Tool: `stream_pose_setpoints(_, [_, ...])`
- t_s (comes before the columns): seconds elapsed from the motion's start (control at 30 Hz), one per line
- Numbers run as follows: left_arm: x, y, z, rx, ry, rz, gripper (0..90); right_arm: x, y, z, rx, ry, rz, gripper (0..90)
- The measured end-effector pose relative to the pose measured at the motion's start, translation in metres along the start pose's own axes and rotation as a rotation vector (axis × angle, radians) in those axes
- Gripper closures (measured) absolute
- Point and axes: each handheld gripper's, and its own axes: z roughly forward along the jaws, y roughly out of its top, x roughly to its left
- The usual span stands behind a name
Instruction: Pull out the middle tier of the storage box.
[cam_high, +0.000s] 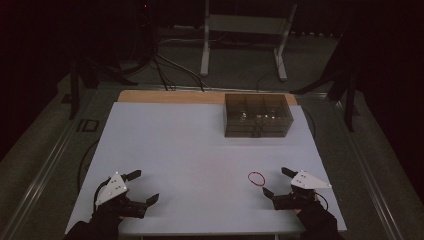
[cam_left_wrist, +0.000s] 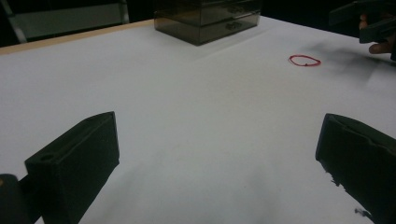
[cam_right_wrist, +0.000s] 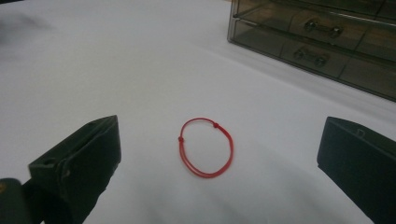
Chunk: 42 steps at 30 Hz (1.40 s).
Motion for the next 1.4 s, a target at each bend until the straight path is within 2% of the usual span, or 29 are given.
stream_pose_setpoints(0.17, [0.0,0.001,-0.001,-0.008,-0.002,-0.007,1.1,0.004,0.0,0.002,0.004,0.019,-0.024,0.0])
stream_pose_setpoints(0.4, [0.0,0.001,0.0,-0.003,-0.008,-0.006,1.1,0.006,0.0,0.002,0.002,0.012,-0.032,0.0])
stream_pose_setpoints(0.53, [0.001,0.0,-0.001,-0.009,-0.011,-0.015,1.1,0.012,0.002,0.004,0.011,0.023,-0.066,0.0])
stream_pose_setpoints(0.8, [0.001,0.0,-0.003,-0.016,-0.002,-0.023,1.1,0.015,0.006,0.005,-0.015,0.052,-0.068,0.0])
stream_pose_setpoints(1.03, [0.001,0.001,0.001,-0.015,-0.009,-0.024,1.1,0.016,0.014,-0.003,-0.027,0.025,-0.065,0.0])
stream_pose_setpoints(1.17, [0.001,0.001,0.001,-0.011,-0.01,-0.025,1.1,0.016,0.021,-0.01,-0.053,0.004,-0.065,0.0])
stream_pose_setpoints(1.4, [0.0,0.002,0.001,-0.016,-0.009,-0.021,1.1,0.014,0.032,-0.017,-0.066,-0.008,-0.1,0.0])
